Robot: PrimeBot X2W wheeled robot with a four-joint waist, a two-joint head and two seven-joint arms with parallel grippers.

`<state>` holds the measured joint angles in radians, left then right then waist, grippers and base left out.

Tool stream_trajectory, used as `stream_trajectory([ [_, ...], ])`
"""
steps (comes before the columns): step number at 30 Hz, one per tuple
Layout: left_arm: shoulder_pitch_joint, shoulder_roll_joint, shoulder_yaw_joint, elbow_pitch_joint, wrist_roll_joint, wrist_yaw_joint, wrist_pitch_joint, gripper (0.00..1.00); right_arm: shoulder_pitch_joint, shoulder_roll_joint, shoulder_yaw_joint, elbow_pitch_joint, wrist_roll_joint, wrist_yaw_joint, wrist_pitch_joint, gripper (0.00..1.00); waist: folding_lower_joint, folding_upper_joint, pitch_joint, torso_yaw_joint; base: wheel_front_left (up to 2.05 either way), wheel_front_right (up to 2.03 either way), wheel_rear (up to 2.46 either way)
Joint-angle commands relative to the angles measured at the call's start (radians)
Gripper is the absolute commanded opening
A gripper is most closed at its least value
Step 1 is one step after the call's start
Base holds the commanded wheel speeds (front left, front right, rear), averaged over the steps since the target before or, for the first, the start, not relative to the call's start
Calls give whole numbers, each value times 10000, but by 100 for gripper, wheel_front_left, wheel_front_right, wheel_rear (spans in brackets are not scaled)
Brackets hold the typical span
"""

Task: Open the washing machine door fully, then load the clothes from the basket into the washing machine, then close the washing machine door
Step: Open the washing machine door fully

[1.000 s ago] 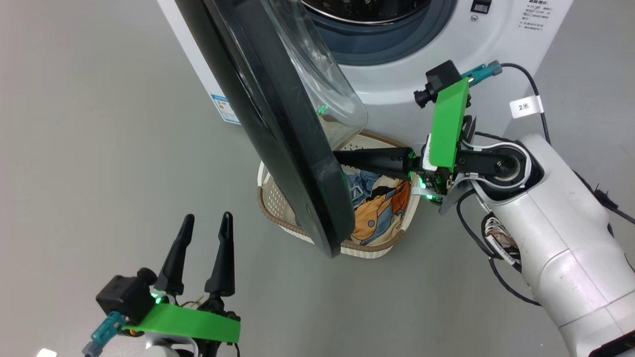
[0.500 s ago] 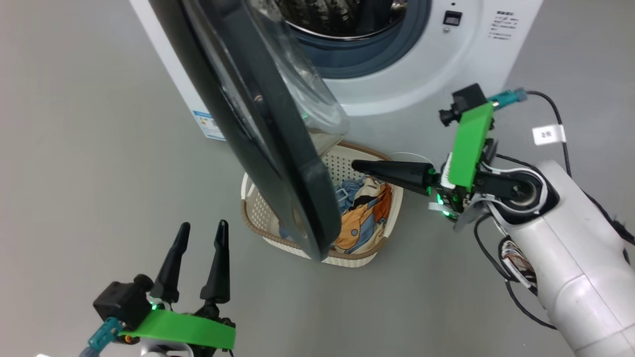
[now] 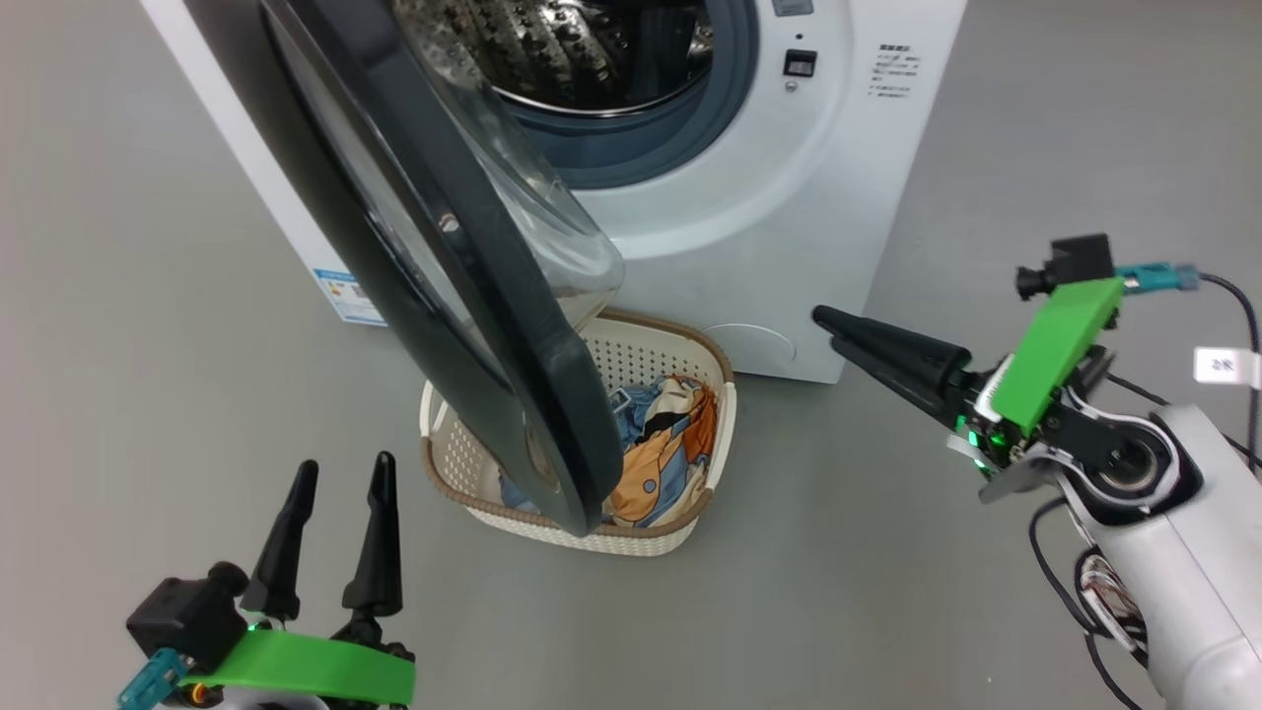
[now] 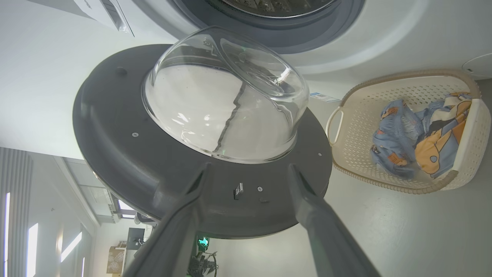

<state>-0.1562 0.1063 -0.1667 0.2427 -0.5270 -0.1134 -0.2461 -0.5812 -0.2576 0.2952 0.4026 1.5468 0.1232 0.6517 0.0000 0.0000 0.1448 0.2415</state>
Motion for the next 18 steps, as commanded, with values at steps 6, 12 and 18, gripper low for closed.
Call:
stream_trajectory([
  [6, 64, 311, 427, -424, -139, 143, 36, 100, 917, -401, -456, -816, -456, 75, -1105, 100, 0, 0, -155, -319, 0, 0, 0],
  [12, 190, 421, 522, -507, -209, 217, 37, 100, 1711, -792, -828, -1271, -989, 75, -2179, 100, 0, 0, -212, -549, 0, 0, 0],
  [18, 358, 523, 602, -602, -265, 292, 34, 100, 2554, -1099, -1056, -1650, -1361, 75, -3079, 100, 0, 0, -284, -749, 0, 0, 0],
])
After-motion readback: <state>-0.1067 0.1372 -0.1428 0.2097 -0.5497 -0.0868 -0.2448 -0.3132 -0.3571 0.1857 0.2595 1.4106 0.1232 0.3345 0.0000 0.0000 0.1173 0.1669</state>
